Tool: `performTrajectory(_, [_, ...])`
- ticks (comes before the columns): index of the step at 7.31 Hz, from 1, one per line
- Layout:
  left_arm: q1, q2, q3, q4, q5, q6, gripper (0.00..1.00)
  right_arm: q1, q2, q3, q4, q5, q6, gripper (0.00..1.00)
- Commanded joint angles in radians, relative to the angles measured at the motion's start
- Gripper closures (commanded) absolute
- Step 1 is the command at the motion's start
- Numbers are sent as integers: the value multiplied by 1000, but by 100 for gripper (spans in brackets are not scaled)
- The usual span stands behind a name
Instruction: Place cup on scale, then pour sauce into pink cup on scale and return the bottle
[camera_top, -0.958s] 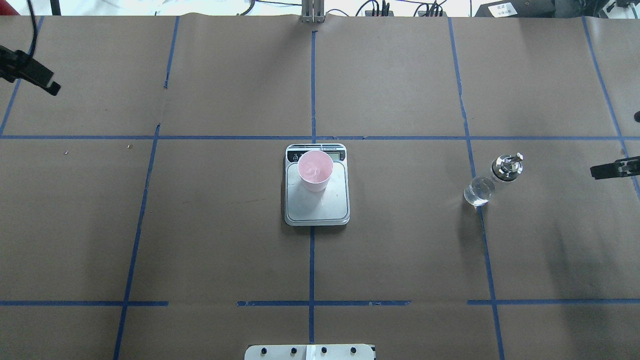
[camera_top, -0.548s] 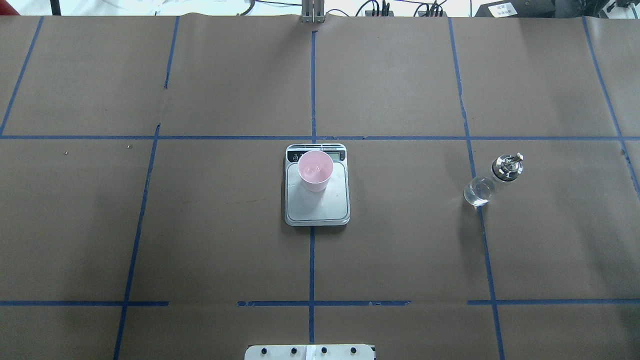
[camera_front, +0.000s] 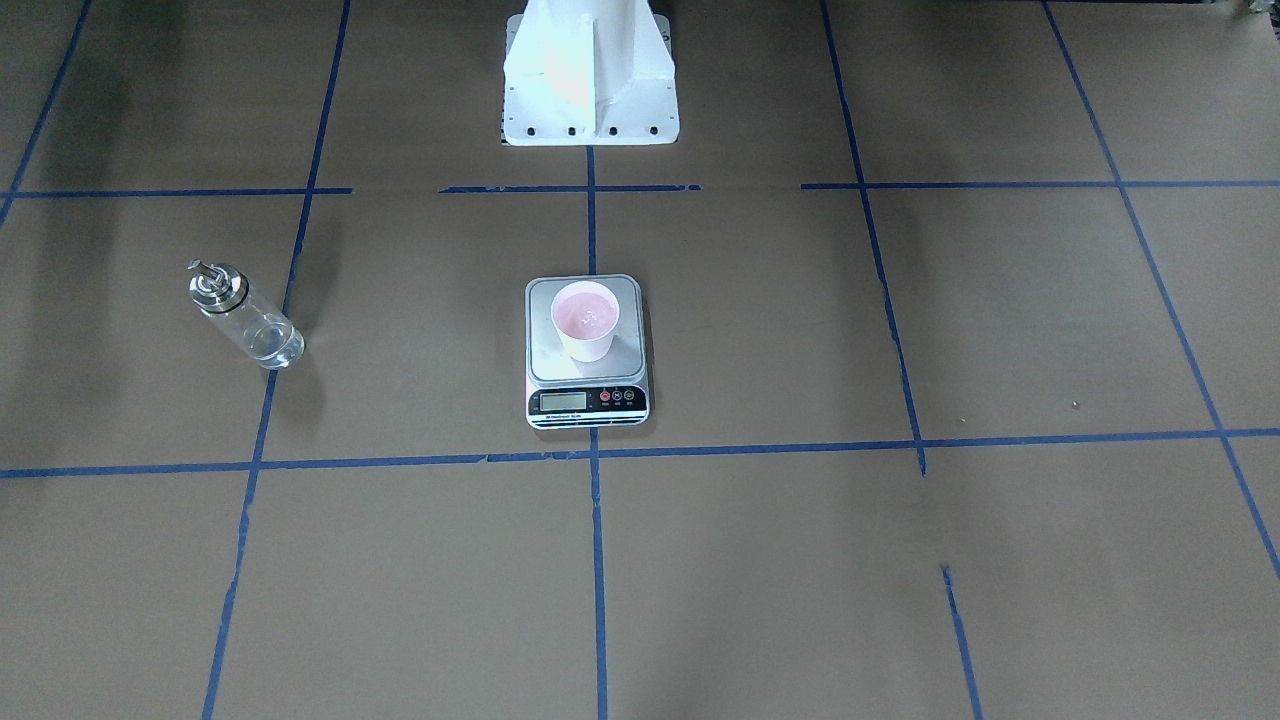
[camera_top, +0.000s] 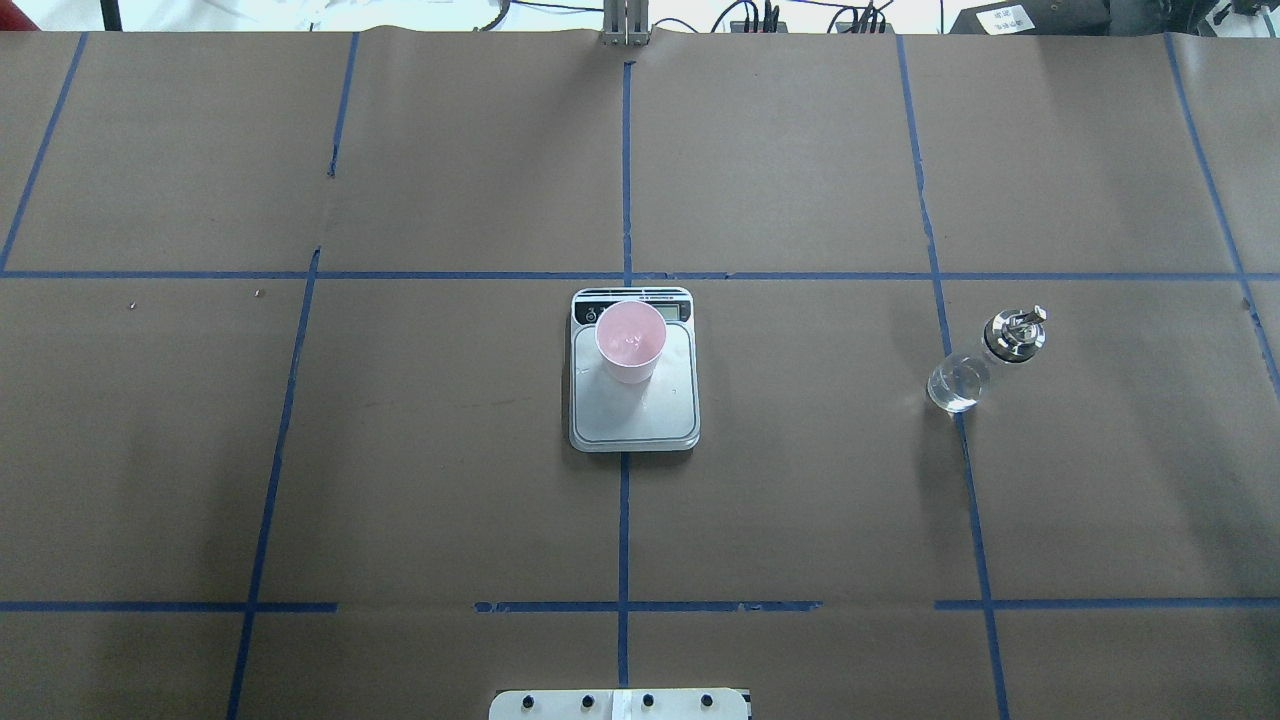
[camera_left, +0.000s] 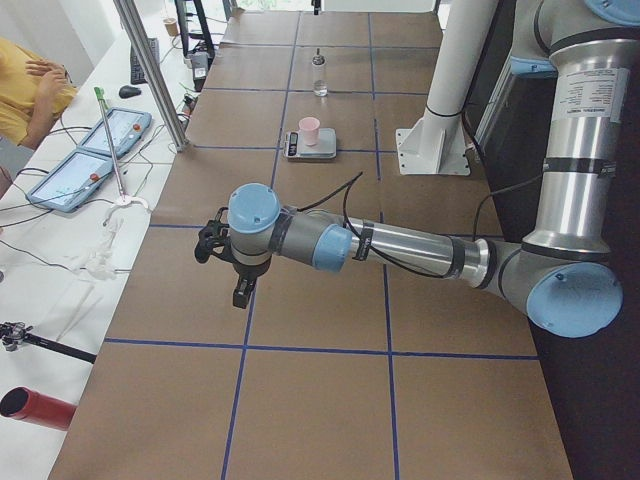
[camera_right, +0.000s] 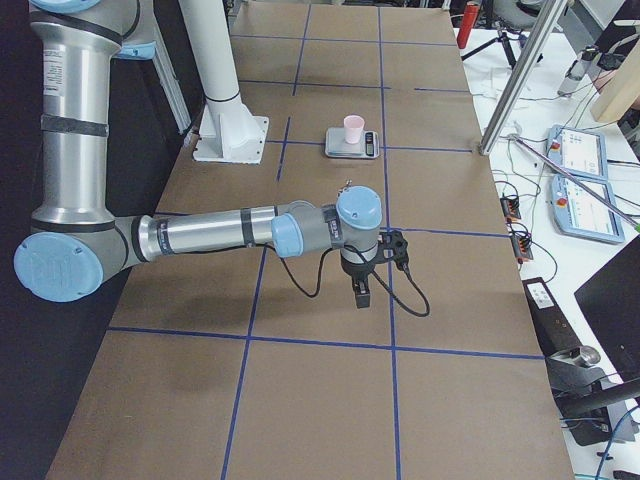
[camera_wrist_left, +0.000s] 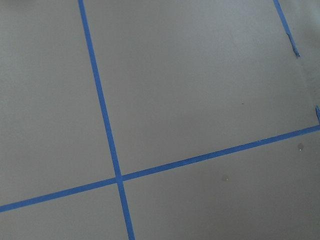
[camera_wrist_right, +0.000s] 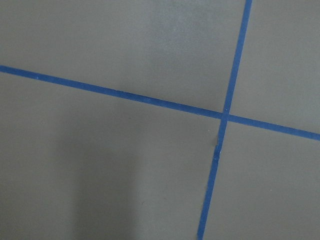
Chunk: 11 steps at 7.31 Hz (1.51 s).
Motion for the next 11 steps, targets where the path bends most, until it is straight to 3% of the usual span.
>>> performTrajectory(1, [58, 13, 6, 77, 214, -20, 0, -1, 7, 1, -32, -26, -40, 0])
performTrajectory(4, [57, 77, -49, 74, 174, -14, 0, -1, 10, 1, -32, -32, -23, 0])
performTrajectory(5, [57, 80, -34, 80, 169, 117, 0, -1, 12, 2, -34, -26, -22, 0])
performTrajectory(6, [42, 79, -59, 153, 101, 152, 0, -1, 12, 7, -35, -23, -22, 0])
performTrajectory(8, [34, 118, -143, 199, 69, 163, 0, -8, 39, 1, -47, -24, 0, 0])
performTrajectory(9, [28, 143, -150, 200, 48, 163, 0, -11, 47, 2, -78, -23, 44, 0])
performTrajectory(10, [30, 145, -132, 198, -39, 157, 0, -12, 41, 1, -80, -20, 47, 0])
performTrajectory(11, [28, 145, -136, 197, -47, 157, 0, -12, 40, 1, -80, -17, 47, 0])
